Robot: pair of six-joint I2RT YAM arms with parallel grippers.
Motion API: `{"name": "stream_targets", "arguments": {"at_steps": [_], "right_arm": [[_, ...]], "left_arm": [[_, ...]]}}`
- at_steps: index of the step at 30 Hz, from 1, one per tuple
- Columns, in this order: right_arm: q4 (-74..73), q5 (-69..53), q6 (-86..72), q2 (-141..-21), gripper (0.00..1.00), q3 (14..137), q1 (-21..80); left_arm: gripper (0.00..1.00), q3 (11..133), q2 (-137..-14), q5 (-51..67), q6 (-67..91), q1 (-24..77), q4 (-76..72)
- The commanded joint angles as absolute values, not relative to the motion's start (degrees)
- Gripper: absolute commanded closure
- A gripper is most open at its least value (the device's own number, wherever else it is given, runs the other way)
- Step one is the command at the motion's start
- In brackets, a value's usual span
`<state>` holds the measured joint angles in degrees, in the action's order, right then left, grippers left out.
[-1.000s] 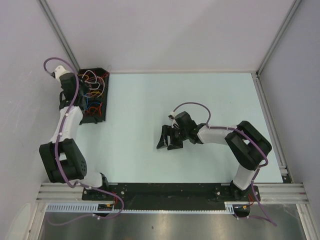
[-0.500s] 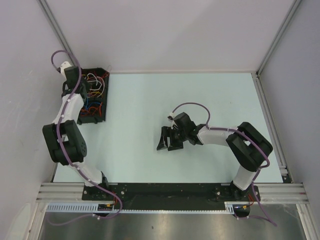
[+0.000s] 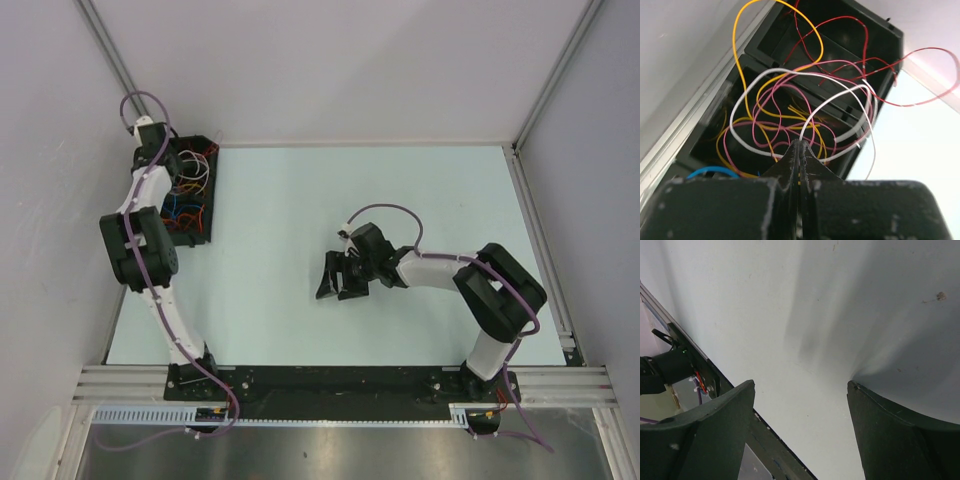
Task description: Untangle the cables
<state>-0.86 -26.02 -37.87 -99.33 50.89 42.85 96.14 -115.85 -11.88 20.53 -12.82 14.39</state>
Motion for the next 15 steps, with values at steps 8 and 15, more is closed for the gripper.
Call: {"name": "stream_targets", "arguments": {"at_steps": [8, 15], "right_arm": [[-2.2, -26.98, -35.68, -102.04, 0.2, 50.27, 38.77], [-2.37, -27.51, -35.16, -102.31, 0.2, 50.27, 37.71]], "left_arm": [[1.0, 99.23, -122.6, -15.28, 15.12, -15.38, 11.08], [0.97, 100.72, -123.58, -16.35, 14.06, -16.35, 12.39]]}}
